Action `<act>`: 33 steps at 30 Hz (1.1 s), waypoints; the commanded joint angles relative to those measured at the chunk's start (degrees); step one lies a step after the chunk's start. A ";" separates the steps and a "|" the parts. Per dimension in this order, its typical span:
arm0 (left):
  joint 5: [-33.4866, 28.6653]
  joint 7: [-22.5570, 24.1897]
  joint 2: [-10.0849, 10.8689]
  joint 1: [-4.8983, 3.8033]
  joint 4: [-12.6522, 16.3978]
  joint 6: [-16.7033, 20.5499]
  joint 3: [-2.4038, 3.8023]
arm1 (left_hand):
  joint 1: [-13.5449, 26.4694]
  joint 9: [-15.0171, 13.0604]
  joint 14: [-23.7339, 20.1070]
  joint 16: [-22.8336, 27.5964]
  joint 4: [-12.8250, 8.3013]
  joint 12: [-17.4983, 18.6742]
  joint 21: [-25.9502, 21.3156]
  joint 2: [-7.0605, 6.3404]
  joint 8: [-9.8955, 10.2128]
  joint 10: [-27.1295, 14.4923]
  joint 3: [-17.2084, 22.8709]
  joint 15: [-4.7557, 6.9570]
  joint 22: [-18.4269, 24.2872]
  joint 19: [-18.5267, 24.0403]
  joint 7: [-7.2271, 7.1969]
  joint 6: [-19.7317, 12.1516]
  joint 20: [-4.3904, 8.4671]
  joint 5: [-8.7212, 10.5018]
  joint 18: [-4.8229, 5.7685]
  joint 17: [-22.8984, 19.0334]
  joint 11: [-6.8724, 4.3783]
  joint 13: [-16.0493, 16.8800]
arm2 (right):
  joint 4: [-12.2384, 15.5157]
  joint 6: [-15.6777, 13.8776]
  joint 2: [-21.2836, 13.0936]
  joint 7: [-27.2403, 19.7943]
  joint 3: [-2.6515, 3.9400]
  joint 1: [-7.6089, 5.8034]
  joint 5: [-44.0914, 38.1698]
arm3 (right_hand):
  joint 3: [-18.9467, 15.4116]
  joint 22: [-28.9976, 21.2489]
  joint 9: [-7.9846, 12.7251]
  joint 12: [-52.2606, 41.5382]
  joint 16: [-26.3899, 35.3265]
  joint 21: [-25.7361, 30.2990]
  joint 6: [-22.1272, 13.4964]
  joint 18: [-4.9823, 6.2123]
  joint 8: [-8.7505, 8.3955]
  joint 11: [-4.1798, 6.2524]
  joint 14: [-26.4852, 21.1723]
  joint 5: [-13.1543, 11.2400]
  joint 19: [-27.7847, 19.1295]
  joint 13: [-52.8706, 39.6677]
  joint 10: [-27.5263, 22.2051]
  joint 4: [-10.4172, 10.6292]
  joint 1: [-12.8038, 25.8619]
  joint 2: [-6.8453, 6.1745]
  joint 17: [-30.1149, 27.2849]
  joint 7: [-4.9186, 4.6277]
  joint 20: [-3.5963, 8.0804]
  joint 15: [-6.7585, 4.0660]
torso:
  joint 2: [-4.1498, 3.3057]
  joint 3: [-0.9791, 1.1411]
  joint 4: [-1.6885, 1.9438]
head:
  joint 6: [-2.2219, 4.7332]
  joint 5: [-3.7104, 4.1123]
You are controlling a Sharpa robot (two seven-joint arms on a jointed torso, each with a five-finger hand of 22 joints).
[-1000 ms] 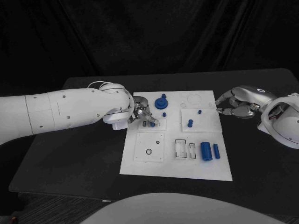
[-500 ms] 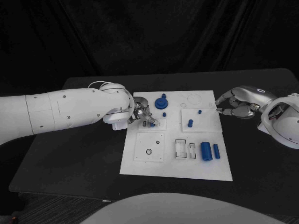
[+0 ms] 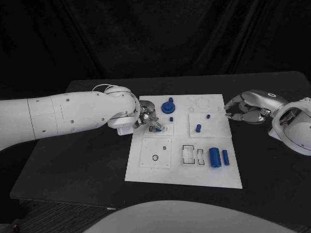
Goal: Assemble the parts on the task board
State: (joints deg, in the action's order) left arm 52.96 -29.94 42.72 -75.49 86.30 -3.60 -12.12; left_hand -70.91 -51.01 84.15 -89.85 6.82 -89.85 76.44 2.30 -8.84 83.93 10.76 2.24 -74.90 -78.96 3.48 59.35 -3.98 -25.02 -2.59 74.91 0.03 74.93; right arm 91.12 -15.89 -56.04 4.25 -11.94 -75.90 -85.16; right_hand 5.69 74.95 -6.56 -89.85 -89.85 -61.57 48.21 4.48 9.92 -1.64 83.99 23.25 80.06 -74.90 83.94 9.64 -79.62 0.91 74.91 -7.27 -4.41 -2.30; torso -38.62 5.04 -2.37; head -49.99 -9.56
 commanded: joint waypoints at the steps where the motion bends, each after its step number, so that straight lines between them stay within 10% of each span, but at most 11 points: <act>1: 0.04 1.28 -0.09 0.10 -0.08 0.37 -0.04 | 0.04 -0.18 5.85 -0.15 -1.43 0.26 -0.32 -0.75 0.16 5.59 3.03 0.28 -10.15 0.12 -0.17 -0.22 0.14 -1.38 -1.16 15.09 -0.37 14.66 | -0.01 0.30 -0.04 0.89 0.04 0.15 -0.06 | 0.34 7.64 0.05 -0.15 -0.15 0.19 0.41 1.08 -0.35 -0.30 6.01 0.40 -0.35 -15.10 6.06 0.07 -0.24 -0.41 15.09 -0.11 0.05 0.51 | 0.02 0.01 0.03 | -0.01 0.00; 15: 0.04 2.29 -0.08 0.10 -0.32 1.39 -0.03 | 0.63 -0.72 5.85 -0.15 -2.08 0.29 -0.10 -1.39 -0.35 5.56 6.36 0.31 -10.22 -0.04 -0.14 -0.01 0.05 -2.19 -1.09 15.09 -0.32 14.63 | -0.01 0.56 -0.08 1.08 0.04 0.15 -0.06 | 0.40 7.64 0.06 -0.15 -0.15 0.19 0.43 1.08 -0.35 -0.30 6.01 0.41 -0.35 -15.10 6.06 0.05 -0.25 -0.38 15.09 -0.11 0.05 0.51 | 0.02 0.01 -0.01 | -0.01 -0.02; 33: 0.04 -1.66 -0.63 -1.56 -1.60 -8.31 0.01 | 1.22 -1.24 5.85 -0.15 -3.43 0.52 -0.29 -2.89 -0.73 5.31 8.89 0.38 -10.15 0.11 -0.24 -0.01 0.10 -0.70 -1.15 15.09 -0.40 14.40 | -0.04 0.60 -0.09 1.27 0.04 0.15 -0.06 | 0.40 7.64 0.06 -0.15 -0.15 0.19 0.43 1.08 -0.35 -0.30 6.01 0.41 -0.35 -15.10 6.06 0.05 -0.25 -0.38 15.09 -0.11 0.05 0.51 | 0.08 -0.04 -0.10 | -0.01 0.28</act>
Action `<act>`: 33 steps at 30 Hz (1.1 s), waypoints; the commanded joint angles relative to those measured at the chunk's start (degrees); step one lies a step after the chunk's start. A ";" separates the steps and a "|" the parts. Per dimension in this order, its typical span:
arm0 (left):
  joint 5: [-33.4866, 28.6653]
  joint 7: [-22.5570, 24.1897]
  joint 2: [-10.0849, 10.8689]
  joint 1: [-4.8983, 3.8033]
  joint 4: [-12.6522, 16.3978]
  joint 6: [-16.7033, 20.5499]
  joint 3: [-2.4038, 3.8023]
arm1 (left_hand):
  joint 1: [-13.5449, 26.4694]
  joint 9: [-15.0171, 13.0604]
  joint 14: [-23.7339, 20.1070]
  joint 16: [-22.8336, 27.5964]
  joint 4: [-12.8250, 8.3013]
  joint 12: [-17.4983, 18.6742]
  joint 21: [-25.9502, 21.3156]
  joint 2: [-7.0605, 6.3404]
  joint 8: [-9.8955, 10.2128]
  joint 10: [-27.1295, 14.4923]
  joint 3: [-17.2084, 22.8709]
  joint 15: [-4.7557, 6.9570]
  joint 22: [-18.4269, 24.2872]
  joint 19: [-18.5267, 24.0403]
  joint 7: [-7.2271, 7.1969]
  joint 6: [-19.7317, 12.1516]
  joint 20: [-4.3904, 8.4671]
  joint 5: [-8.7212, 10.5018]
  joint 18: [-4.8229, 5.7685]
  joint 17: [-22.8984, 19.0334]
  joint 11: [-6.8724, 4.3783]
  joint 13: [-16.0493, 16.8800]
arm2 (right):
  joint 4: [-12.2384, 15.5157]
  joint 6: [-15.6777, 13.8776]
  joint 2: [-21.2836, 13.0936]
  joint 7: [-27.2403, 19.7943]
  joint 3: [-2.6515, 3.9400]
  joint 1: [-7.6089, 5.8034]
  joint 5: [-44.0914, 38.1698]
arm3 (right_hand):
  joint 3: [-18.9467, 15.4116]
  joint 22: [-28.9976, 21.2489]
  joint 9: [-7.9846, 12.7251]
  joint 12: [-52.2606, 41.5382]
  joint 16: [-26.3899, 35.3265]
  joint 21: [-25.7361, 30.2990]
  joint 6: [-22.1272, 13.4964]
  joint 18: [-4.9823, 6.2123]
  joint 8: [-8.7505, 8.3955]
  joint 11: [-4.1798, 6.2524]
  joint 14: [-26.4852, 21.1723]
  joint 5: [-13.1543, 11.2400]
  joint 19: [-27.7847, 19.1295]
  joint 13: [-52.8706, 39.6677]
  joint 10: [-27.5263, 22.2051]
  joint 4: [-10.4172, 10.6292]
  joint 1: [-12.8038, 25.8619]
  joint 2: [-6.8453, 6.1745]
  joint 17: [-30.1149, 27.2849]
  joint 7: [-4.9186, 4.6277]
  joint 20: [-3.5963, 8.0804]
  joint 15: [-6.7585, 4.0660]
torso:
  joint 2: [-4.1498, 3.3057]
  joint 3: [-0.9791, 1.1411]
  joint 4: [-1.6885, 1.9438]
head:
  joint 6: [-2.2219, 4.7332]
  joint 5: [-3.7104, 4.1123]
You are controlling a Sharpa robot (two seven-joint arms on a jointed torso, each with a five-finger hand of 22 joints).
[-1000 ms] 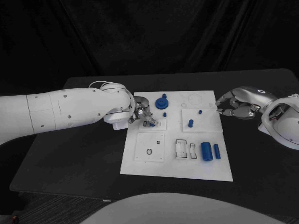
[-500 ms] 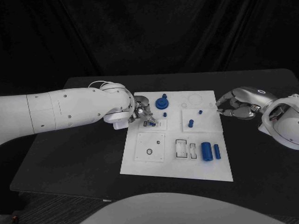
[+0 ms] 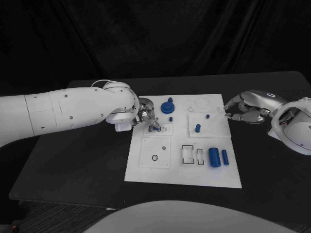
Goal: Assemble the parts on the task board
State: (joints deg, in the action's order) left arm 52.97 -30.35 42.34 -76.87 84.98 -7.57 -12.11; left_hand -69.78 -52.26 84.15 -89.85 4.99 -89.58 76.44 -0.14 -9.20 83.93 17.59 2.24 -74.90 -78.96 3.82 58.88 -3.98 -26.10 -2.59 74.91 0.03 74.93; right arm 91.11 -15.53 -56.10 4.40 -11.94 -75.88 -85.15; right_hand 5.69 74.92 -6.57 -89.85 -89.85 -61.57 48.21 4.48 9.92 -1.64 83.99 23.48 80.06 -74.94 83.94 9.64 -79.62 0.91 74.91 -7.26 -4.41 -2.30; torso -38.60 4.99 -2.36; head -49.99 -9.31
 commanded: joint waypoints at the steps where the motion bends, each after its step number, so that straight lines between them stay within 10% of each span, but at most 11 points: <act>1: 0.03 -1.37 -0.37 -0.24 -0.47 -4.73 0.00 | 0.09 0.01 5.85 -0.15 -1.61 0.25 -0.29 -0.45 -0.37 5.31 2.07 0.38 -10.15 0.12 -0.57 0.46 0.10 0.38 -1.15 15.09 -0.40 14.40 | -0.03 0.23 -0.02 1.11 0.04 0.13 -0.06 | 0.41 7.66 0.08 -0.15 -0.15 0.19 0.43 1.08 -0.35 -0.30 6.01 0.18 -0.35 -15.06 6.06 0.05 -0.25 -0.38 15.09 -0.11 0.05 0.51 | 0.05 0.03 -0.12 | -0.01 0.05; 33: 0.03 1.14 -1.97 -0.41 -2.13 -2.88 0.00 | 1.40 -0.17 5.85 -0.15 -1.68 0.23 -0.25 -0.63 -0.45 5.34 3.49 0.35 -10.16 0.08 -0.50 0.39 0.10 1.93 -1.13 15.09 -0.33 14.43 | -0.23 0.11 0.15 0.87 0.04 0.30 -0.06 | 0.62 7.62 0.16 -0.15 -0.15 0.41 0.45 1.11 -0.40 -0.34 6.01 0.20 -0.42 -15.06 6.06 -0.03 -0.22 -0.41 15.09 -0.15 0.03 0.53 | -0.02 0.00 -0.03 | -0.01 0.22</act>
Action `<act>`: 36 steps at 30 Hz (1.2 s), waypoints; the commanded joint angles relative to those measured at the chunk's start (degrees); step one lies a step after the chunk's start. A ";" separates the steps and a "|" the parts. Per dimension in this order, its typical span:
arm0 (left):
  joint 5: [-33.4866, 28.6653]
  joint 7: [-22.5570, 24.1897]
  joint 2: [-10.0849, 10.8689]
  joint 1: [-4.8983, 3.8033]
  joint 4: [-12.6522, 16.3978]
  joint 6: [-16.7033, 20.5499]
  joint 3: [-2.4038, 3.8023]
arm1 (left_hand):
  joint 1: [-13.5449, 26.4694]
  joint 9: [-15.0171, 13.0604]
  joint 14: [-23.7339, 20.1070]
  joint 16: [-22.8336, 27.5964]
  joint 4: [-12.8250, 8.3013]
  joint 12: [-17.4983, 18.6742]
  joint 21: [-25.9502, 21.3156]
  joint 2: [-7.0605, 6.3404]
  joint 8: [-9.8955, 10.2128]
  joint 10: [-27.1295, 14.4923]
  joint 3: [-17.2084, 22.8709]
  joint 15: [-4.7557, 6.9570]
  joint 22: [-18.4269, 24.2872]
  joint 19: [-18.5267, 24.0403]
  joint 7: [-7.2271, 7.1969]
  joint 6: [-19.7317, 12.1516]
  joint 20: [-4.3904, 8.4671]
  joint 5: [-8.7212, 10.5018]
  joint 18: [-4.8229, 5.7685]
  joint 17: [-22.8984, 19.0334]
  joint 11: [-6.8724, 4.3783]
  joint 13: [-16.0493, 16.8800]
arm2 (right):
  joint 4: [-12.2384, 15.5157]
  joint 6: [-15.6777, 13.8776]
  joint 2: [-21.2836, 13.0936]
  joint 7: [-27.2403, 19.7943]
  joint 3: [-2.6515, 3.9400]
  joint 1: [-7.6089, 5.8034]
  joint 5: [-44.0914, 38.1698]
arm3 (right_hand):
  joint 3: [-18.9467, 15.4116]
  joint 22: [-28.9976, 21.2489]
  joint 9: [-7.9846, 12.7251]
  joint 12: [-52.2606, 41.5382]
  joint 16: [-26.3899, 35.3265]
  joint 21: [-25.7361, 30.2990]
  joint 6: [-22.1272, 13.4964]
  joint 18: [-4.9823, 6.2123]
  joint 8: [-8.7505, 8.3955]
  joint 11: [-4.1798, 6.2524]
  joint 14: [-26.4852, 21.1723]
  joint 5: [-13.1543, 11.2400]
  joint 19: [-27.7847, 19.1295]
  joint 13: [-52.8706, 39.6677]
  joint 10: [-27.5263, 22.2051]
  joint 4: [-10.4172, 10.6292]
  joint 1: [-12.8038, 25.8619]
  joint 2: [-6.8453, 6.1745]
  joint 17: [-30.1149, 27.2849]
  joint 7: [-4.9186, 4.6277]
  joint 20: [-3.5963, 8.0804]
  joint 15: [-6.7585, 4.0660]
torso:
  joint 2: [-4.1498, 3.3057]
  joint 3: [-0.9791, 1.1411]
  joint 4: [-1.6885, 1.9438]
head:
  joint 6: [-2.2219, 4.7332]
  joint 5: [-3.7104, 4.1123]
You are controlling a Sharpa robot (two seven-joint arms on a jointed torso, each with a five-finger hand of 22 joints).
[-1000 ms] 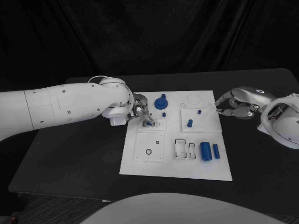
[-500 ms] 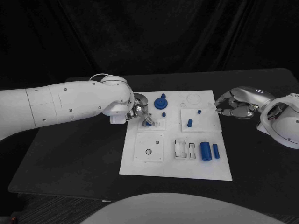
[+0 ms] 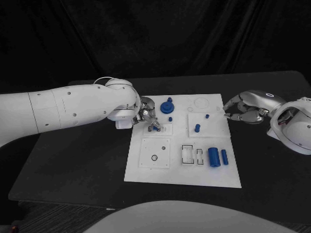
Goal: Assemble the parts on the task board
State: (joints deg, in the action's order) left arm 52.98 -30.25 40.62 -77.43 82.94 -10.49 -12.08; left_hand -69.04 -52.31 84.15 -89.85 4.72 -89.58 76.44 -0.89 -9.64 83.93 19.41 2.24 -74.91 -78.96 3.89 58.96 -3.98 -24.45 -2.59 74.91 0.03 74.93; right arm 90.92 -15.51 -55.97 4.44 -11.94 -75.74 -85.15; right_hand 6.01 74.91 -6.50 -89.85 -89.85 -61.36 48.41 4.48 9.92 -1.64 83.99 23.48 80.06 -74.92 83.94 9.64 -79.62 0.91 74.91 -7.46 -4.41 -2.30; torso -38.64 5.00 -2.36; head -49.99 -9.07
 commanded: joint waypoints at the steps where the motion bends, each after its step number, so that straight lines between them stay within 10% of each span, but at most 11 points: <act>1: 0.03 0.95 -0.35 0.15 -0.18 -0.22 -0.03 | 0.67 -0.13 5.85 -0.15 -1.41 0.22 -0.21 0.13 -0.02 5.36 1.68 0.35 -10.17 0.05 -0.57 0.31 0.10 0.31 -1.12 15.09 -0.33 14.44 | -0.04 0.08 0.02 0.83 0.04 0.18 -0.06 | 0.30 7.63 0.09 -0.15 -0.15 0.20 0.25 1.11 -0.40 -0.34 6.01 0.20 -0.42 -15.08 6.06 -0.03 -0.22 -0.41 15.09 0.05 0.03 0.53 | 0.03 0.01 -0.03 | -0.01 -0.03; 36: 0.03 -1.48 -0.74 0.18 -0.60 -2.75 -0.04 | 0.87 -0.23 5.85 -0.15 -1.73 0.26 -0.27 0.11 -0.10 5.31 2.40 0.38 -10.15 0.08 -0.65 0.34 0.10 0.30 -1.14 15.09 -0.40 14.39 | 0.01 0.40 -0.09 1.04 0.04 0.30 -0.06 | 0.41 7.62 0.14 -0.15 -0.15 0.26 0.25 1.12 -0.43 -0.36 6.01 0.21 -0.44 -15.08 6.06 -0.09 -0.22 -0.45 15.09 0.03 0.02 0.54 | 0.02 0.01 0.02 | -0.01 -0.30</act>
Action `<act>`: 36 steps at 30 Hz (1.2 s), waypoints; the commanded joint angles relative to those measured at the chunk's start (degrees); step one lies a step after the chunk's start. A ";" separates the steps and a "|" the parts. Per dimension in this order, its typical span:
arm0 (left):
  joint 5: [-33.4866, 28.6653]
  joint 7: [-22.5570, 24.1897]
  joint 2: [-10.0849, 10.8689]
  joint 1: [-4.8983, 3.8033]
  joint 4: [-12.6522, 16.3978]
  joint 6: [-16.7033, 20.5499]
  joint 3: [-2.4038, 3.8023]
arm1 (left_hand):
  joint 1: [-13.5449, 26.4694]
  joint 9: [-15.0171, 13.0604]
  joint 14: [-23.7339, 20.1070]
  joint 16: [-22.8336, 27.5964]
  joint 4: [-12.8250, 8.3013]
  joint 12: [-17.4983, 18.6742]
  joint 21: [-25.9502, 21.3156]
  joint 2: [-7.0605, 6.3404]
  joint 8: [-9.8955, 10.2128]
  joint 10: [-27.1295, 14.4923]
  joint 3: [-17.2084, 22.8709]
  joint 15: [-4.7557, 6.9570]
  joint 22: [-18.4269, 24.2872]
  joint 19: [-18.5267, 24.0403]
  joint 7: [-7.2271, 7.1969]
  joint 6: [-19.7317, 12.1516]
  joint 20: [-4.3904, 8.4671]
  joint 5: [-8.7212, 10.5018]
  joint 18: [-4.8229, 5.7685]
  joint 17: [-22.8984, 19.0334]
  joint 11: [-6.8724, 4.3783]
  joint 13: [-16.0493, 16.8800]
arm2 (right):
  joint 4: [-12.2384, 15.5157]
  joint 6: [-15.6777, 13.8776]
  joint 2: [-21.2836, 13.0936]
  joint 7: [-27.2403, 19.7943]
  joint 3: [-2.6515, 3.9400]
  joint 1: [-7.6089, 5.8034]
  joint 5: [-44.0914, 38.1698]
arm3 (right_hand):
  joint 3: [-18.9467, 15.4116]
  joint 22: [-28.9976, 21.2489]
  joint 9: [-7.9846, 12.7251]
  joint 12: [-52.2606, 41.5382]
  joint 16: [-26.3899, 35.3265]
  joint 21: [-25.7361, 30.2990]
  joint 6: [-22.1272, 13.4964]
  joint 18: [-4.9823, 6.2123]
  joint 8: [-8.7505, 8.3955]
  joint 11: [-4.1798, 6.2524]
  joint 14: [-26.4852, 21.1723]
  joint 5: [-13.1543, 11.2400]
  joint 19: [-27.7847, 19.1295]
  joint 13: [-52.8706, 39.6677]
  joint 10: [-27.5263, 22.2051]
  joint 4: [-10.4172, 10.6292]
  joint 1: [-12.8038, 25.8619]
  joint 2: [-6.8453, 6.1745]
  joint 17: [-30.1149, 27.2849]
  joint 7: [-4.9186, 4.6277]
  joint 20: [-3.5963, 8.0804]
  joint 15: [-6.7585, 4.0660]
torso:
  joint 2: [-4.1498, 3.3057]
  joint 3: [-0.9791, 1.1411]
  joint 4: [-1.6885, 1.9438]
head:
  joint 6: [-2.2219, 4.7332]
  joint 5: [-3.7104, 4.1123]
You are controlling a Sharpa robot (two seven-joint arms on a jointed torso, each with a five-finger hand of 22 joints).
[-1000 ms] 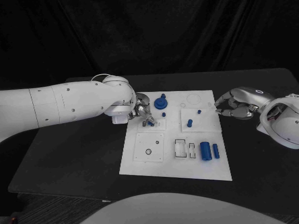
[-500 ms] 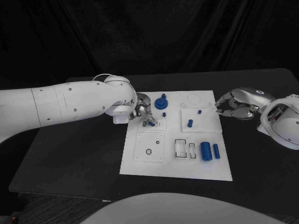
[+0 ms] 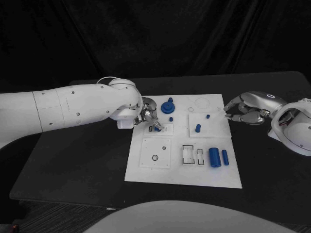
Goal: Assemble the parts on the task board
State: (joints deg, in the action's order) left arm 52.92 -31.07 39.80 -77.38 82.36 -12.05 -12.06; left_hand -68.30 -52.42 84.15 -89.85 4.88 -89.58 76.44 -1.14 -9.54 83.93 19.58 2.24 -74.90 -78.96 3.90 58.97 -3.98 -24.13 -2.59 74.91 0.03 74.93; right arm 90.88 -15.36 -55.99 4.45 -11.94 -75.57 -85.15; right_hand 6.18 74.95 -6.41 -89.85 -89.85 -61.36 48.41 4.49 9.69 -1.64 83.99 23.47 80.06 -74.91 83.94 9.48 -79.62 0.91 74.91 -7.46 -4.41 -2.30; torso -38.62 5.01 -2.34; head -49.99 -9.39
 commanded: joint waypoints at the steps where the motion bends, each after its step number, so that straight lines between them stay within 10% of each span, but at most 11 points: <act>1: 0.08 -0.65 0.07 0.13 -0.02 -1.16 -0.06 | 0.13 -0.12 5.85 -0.15 -1.89 0.27 -0.27 0.35 -0.20 5.30 2.26 0.38 -10.15 0.09 -0.66 0.33 0.10 -0.04 -1.14 15.09 -0.41 14.39 | 0.06 0.25 -0.07 1.02 0.04 0.13 -0.06 | 0.25 7.59 0.05 -0.15 -0.15 0.26 0.26 1.11 -0.20 -0.36 6.01 0.21 -0.44 -15.09 6.06 0.08 -0.22 -0.44 15.09 0.03 0.02 0.55 | 0.00 -0.01 0.00 | -0.01 0.03; 10: 0.08 -0.10 -0.21 0.13 -0.35 -0.30 -0.06 | 1.62 -0.22 5.85 -0.15 -1.52 0.33 -0.37 0.37 -0.23 5.24 2.67 0.34 -10.12 0.15 -0.62 0.32 0.08 3.02 -1.15 15.09 -0.34 14.33 | 0.03 0.24 -0.03 0.99 0.04 0.13 -0.06 | 0.25 7.59 0.05 -0.15 -0.15 0.26 0.26 1.11 -0.20 -0.36 6.01 0.21 -0.44 -15.09 6.06 0.08 -0.22 -0.44 15.09 0.03 0.02 0.55 | 0.03 -0.03 -0.01 | -0.01 0.05; 13: 0.08 0.01 -0.39 0.14 -0.62 -0.09 -0.06 | 4.13 -0.08 5.85 -0.15 0.39 0.36 -0.42 0.79 -0.16 5.20 1.37 0.23 -10.11 0.17 -0.57 0.53 -0.01 10.08 -1.15 15.09 -0.24 14.30 | 0.02 0.24 -0.02 0.96 0.04 0.14 -0.06 | 0.25 7.59 0.05 -0.15 -0.15 0.26 0.26 1.11 -0.20 -0.36 6.01 0.21 -0.44 -15.09 6.06 0.08 -0.22 -0.44 15.09 0.03 0.02 0.55 | 0.03 -0.03 -0.03 | -0.01 0.07; 22: 0.08 -0.05 -0.85 0.20 -1.32 -0.14 -0.06 | 7.38 1.28 5.85 -0.15 4.14 0.40 -0.54 1.16 0.92 5.15 -3.21 -0.09 -10.09 0.18 -0.08 0.73 -0.31 17.59 -1.16 15.09 0.18 14.25 | 0.05 0.25 -0.08 0.92 0.04 0.18 -0.06 | 0.34 7.55 0.09 -0.15 -0.15 0.42 0.24 1.14 -0.23 -0.38 6.01 0.22 -0.49 -15.09 6.06 0.02 -0.23 -0.47 15.09 0.01 0.01 0.56 | -0.04 -0.03 -0.08 | -0.01 0.01; 36: 0.08 -0.49 -0.95 0.24 -1.61 -0.46 -0.06 | 10.04 2.00 5.85 -0.15 6.99 0.38 -0.52 1.19 1.34 5.16 -7.17 -0.30 -10.11 0.08 0.16 1.16 -0.51 20.91 -1.16 15.09 0.42 14.27 | 0.05 0.26 -0.08 0.82 0.04 0.31 -0.06 | 0.38 7.44 0.12 -0.15 -0.15 0.84 0.17 1.22 -0.27 -0.38 6.01 0.22 -0.64 -15.09 6.06 -0.02 -0.24 -0.51 15.09 0.00 0.00 0.57 | -0.02 -0.04 0.00 | -0.01 0.02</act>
State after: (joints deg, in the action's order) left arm 52.98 -31.50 38.90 -77.26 80.73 -12.04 -12.15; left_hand -58.62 -50.46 84.15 -89.85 11.94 -89.35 76.21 0.04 -8.43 83.93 12.66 2.24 -74.90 -78.96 3.79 59.88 -3.98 -3.54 -2.59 74.91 0.03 74.93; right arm 90.89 -15.26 -56.01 4.47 -11.94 -75.41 -85.15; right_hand 6.18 74.92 -6.37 -89.85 -89.85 -60.79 48.41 5.07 9.69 -1.64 83.99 23.47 79.64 -74.90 83.94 9.48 -79.62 0.91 74.91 -7.46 -4.41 -2.30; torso -38.65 4.94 -2.40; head -49.99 -9.44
